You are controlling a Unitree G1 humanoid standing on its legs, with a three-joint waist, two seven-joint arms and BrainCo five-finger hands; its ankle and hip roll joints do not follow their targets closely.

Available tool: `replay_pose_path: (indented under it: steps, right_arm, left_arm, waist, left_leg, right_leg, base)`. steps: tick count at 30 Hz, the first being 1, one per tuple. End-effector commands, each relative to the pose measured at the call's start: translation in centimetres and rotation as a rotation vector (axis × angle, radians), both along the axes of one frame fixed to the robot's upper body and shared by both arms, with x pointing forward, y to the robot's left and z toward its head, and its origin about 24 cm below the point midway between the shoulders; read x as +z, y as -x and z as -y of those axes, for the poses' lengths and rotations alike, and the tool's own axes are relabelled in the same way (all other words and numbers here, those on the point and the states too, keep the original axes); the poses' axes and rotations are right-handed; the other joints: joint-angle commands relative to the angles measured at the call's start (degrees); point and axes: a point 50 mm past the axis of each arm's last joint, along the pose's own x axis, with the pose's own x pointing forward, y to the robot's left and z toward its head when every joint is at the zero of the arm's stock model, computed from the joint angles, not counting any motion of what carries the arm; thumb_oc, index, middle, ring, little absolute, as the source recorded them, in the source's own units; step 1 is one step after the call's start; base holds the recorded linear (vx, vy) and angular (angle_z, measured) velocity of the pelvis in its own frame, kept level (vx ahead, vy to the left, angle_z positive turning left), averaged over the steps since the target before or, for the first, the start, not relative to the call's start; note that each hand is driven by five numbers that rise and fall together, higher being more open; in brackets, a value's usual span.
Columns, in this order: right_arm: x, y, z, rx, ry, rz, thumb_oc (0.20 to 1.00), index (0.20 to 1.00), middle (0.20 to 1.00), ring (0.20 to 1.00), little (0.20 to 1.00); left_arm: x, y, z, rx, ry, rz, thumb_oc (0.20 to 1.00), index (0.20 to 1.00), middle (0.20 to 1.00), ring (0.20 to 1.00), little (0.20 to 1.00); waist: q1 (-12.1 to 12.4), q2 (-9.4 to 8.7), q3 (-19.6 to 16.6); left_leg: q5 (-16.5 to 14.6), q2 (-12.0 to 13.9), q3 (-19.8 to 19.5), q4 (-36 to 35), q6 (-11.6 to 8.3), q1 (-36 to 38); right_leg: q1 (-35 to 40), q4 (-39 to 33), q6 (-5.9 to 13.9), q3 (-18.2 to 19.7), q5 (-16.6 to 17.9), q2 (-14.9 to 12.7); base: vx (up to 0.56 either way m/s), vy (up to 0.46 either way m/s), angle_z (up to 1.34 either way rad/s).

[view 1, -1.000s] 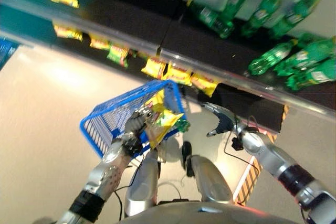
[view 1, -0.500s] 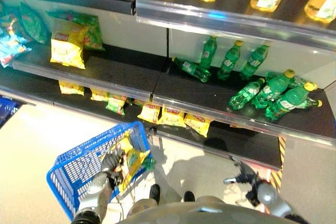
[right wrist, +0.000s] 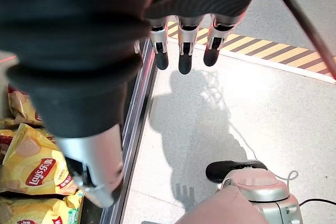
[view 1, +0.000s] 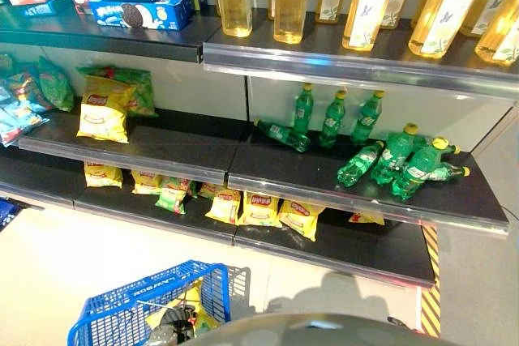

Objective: Pick up the snacks into the basket

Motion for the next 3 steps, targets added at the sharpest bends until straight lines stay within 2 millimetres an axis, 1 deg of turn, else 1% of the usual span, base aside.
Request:
replay_pose_path:
  steps: [1, 3]
  right_arm:
    - [0.14, -1.56, -0.01, -0.031, -0.009, 0.039, 1.0, 1.0, 1.0, 1.0, 1.0]
    - [0.12, -1.58, -0.11, -0.043, -0.018, 0.045, 1.0, 1.0, 1.0, 1.0, 1.0]
  left_arm:
    - [0.39, -2.37, 0.26, -0.022, 0.02, 0.078, 0.2, 0.2, 0.2, 0.2, 0.2]
    - [0.27, -1.86, 0.19, -0.035, 0.016, 0.056, 0.2, 0.2, 0.2, 0.2, 0.2]
  waist:
    - [0.43, -1.98, 0.0]
    - [0.34, -1.97, -0.1]
  left_leg:
    - [-4.86, -2.1, 0.06, 1.48, 0.43, -0.36]
    - [-5.18, -1.99, 0.27, 1.45, 0.43, 0.2]
  right_leg:
    - [-1.12, -3.82, 6.85, 0.81, 3.92, -2.96]
    - [-0.55, -3.96, 6.81, 1.06, 3.78, -3.02]
  base:
    - [0.03, -0.003, -0.03]
    - [0.04, -0.004, -0.03]
